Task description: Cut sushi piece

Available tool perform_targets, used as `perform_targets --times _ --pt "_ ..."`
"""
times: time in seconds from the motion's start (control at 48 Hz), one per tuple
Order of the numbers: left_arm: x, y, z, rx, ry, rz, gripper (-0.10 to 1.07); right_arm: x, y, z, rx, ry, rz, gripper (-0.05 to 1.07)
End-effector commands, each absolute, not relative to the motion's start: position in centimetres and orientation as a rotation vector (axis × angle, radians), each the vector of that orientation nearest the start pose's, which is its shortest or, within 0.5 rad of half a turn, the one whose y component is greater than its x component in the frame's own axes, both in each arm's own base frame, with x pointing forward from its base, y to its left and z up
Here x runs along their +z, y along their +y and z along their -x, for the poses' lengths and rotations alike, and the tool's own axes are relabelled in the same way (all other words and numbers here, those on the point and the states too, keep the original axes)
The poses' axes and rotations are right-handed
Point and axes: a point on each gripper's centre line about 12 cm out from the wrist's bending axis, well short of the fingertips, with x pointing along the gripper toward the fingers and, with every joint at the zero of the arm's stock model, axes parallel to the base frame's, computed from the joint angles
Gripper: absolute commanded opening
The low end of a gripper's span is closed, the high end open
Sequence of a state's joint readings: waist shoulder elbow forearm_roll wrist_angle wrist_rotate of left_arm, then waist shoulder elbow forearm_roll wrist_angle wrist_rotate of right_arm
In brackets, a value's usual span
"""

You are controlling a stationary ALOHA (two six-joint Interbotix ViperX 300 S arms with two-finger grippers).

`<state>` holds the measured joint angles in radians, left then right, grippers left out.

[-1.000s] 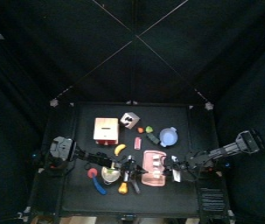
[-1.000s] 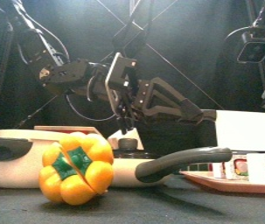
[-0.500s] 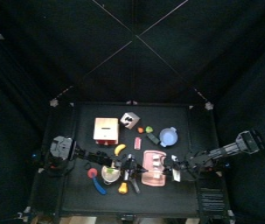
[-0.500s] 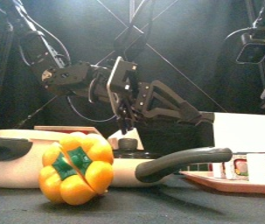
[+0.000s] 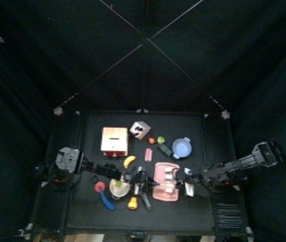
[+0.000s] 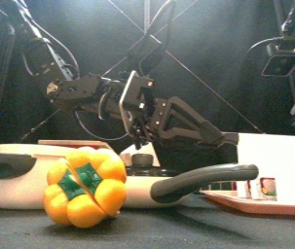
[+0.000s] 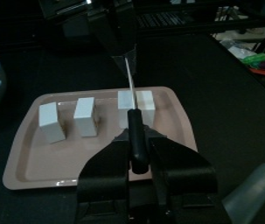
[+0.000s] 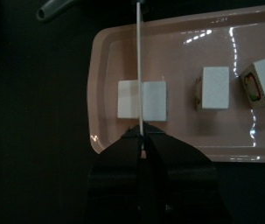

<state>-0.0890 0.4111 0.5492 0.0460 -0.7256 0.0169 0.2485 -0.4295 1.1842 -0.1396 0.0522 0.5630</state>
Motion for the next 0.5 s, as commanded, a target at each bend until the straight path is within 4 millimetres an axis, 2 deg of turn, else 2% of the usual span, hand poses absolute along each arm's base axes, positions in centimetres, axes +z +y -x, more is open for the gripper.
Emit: perform_targets --times 0.0,0.188,0.479 --pt "11.8 -4.2 -46.8 -0.116 0.191 -0.056 0.43 13.9 5.8 -23.4 0.058 0.806 -0.312 0.43" --pt "11.3 -4.8 -46.6 -0.129 0.214 -0.059 0.43 12.5 5.9 -23.5 0.045 0.854 -0.311 0.43" --pt "10.8 -5.1 -46.5 -0.135 0.249 -0.06 0.43 12.4 6.3 -23.8 0.057 0.845 -0.325 0.43"
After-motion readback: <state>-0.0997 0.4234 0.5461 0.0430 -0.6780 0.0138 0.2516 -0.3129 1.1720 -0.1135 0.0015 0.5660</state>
